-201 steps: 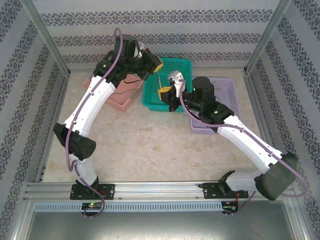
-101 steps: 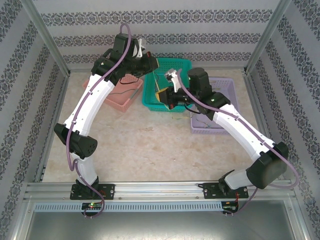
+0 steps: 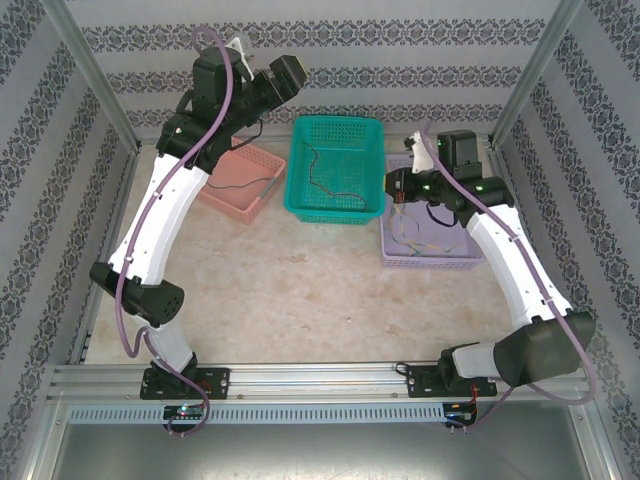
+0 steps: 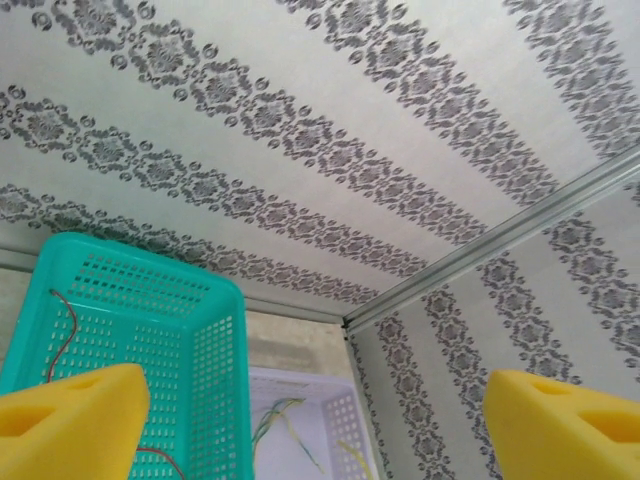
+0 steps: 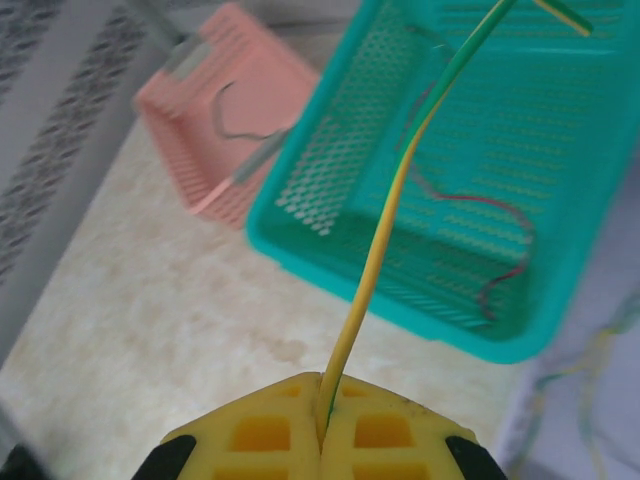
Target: Untangle the cables
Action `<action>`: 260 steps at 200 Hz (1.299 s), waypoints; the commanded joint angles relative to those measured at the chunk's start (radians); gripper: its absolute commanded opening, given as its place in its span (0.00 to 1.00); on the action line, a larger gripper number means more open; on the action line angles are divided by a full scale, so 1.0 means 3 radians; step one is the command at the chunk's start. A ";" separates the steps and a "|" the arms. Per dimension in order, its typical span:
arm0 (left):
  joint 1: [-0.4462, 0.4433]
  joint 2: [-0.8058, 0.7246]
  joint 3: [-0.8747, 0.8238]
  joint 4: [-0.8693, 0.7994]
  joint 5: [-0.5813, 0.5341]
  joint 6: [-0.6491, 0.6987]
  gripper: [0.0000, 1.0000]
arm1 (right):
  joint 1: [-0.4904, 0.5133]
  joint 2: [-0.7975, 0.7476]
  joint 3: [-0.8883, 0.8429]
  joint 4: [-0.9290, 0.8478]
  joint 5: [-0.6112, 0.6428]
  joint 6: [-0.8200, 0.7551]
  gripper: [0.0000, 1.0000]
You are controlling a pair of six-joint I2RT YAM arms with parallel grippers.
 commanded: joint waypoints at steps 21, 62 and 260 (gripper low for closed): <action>-0.0341 -0.0394 -0.0770 0.0096 -0.0198 -0.0010 0.85 | -0.0272 0.0463 0.0176 0.0125 0.0910 -0.0113 0.00; -0.0694 -0.0812 -0.1681 0.0172 -0.0329 -0.0077 0.84 | -0.0327 0.0924 0.0059 0.0588 0.0894 -0.0304 0.00; -0.0774 -0.1289 -0.2522 -0.0453 -0.0629 -0.0268 0.81 | -0.0684 0.0107 -0.0350 0.0368 0.1514 0.1081 0.53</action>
